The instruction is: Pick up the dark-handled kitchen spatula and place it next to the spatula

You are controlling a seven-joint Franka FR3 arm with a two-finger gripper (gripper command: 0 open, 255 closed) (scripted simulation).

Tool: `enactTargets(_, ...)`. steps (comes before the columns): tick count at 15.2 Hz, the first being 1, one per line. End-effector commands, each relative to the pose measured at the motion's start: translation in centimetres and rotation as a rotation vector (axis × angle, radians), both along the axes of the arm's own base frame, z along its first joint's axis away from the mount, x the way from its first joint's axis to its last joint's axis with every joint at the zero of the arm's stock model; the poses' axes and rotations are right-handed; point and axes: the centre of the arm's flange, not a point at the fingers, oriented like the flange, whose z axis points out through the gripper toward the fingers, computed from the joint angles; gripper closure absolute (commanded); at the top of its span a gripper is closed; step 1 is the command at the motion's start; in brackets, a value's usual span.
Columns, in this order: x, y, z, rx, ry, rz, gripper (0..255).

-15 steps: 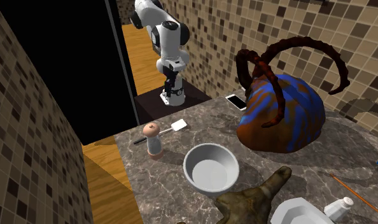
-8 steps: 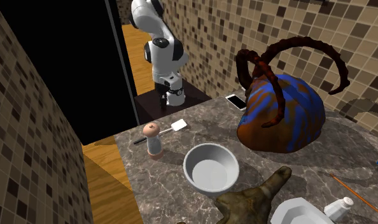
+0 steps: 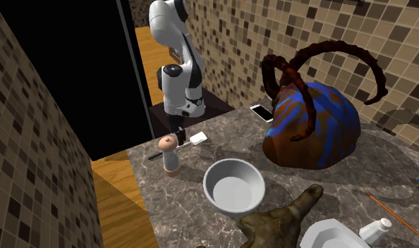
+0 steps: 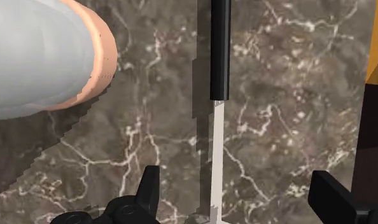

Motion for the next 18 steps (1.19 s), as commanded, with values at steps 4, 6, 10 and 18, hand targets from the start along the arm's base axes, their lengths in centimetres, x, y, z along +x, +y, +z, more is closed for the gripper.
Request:
enactTargets(4,0.2,-0.4,-2.6,-0.003,-0.001,0.025,0)
enactTargets(6,0.2,-0.5,-3.7,-0.003,-0.001,0.025,0)
enactTargets(10,0.2,-0.5,-4.0,-0.003,-0.001,0.025,0)
enactTargets(18,0.2,-0.5,-4.0,-0.003,-0.001,0.025,255)
